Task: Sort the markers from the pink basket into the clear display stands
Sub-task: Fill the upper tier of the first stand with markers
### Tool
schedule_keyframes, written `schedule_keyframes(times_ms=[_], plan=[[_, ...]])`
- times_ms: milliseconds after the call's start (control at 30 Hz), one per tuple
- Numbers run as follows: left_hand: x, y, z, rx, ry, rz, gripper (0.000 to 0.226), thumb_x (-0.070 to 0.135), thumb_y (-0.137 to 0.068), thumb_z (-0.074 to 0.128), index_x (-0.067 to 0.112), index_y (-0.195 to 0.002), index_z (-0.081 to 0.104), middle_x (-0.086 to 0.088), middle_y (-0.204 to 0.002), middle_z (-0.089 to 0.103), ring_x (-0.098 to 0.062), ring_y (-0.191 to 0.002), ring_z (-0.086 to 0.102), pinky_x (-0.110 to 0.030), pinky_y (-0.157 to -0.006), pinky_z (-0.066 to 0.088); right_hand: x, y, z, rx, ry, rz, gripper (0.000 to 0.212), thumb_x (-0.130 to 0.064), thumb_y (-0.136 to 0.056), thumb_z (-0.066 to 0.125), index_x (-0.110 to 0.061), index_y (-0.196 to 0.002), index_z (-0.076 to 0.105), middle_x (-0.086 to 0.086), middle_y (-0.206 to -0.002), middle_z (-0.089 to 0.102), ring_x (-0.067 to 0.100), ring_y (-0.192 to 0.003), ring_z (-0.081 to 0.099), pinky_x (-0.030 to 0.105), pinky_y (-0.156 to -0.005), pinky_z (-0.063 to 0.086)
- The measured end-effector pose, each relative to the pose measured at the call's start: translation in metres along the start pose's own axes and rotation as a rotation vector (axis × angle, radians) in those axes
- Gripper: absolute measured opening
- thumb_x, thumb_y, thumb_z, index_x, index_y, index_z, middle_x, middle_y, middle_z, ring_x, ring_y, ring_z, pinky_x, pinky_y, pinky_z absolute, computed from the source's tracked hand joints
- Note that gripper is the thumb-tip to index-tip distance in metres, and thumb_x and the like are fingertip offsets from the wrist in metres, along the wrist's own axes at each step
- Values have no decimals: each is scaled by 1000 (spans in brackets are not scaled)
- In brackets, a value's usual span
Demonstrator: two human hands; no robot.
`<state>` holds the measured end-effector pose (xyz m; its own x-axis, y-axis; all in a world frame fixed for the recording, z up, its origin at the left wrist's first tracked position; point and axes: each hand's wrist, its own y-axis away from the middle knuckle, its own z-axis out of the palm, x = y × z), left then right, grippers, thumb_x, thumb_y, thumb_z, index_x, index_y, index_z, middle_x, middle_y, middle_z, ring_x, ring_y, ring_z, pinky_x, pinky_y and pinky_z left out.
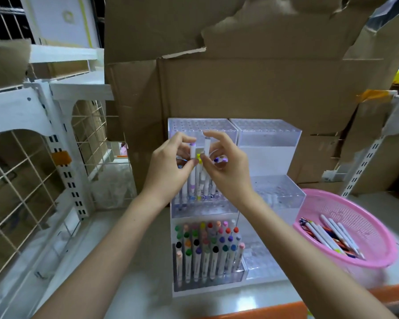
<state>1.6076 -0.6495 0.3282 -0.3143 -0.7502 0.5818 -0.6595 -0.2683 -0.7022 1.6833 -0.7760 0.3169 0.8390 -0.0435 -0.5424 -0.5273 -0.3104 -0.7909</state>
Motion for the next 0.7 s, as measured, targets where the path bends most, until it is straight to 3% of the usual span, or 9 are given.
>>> schedule_keyframes(times_ms=[100, 333, 500, 700], plan=[[-2, 1, 1, -4, -31, 14, 31, 8, -76, 77, 13, -101, 59, 3, -90, 62, -3, -80, 61, -23, -73, 53, 1, 2, 0, 5, 6, 13, 35, -9, -85, 70, -15, -118, 58, -4, -76, 54, 12, -65, 54, 12, -59, 41], [-3, 2, 0, -2, -82, 68, 30, 5, -73, 78, 9, -97, 60, 2, -93, 58, -10, -82, 60, -32, -74, 55, 1, 5, 5, -7, 11, 26, 37, -4, -84, 69, -16, -118, 58, -8, -75, 51, 16, -67, 53, 16, -57, 44], [-1, 1, -2, -26, -172, 118, 27, 8, -75, 76, 11, -96, 60, 7, -91, 56, -7, -79, 53, -7, -68, 40, 2, 7, 4, -27, 29, 23, 39, -4, -84, 70, -17, -119, 57, -9, -77, 52, 15, -69, 54, 12, -58, 43], [-2, -3, -6, -23, -161, 57, 13, 13, -83, 70, 12, -94, 61, 3, -83, 63, -8, -77, 59, -14, -65, 42, 2, 8, 6, -24, 33, 22, 39, -6, -84, 71, -17, -119, 57, -11, -77, 50, 12, -69, 54, 11, -58, 42]])
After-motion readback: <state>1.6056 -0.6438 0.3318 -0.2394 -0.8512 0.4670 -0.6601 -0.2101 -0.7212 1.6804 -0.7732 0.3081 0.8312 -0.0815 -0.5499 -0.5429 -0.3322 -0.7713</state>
